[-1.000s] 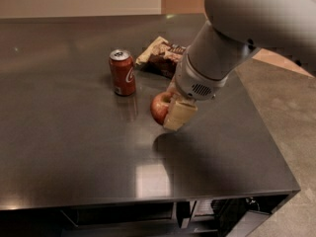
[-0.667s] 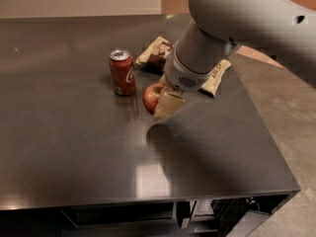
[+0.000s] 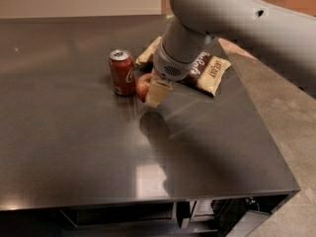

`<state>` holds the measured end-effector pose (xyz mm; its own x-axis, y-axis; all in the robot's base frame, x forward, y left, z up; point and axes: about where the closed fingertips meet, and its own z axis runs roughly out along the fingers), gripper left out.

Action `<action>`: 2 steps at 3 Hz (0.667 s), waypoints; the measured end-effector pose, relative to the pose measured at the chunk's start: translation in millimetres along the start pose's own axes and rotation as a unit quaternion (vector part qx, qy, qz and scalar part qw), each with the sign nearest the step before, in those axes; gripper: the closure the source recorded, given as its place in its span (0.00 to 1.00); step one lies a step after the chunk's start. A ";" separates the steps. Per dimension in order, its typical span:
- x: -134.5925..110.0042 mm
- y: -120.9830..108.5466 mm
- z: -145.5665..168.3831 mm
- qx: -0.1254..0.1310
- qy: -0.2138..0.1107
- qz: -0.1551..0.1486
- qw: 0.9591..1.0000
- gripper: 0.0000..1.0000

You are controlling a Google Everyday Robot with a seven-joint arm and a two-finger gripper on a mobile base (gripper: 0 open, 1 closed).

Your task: Move apple near coke can

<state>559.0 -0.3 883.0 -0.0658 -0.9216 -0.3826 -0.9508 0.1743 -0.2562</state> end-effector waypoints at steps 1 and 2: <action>-5.6 -8.0 14.8 -0.013 0.000 0.007 1.000 0.82; -7.6 -11.4 25.5 -0.026 -0.001 0.014 1.000 0.59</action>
Offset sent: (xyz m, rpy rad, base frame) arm 0.0288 0.0175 -0.0261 0.0259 0.0923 -0.0116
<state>578.0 13.6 866.1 -0.0916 -0.9161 -0.3903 -0.9631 0.1811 -0.1989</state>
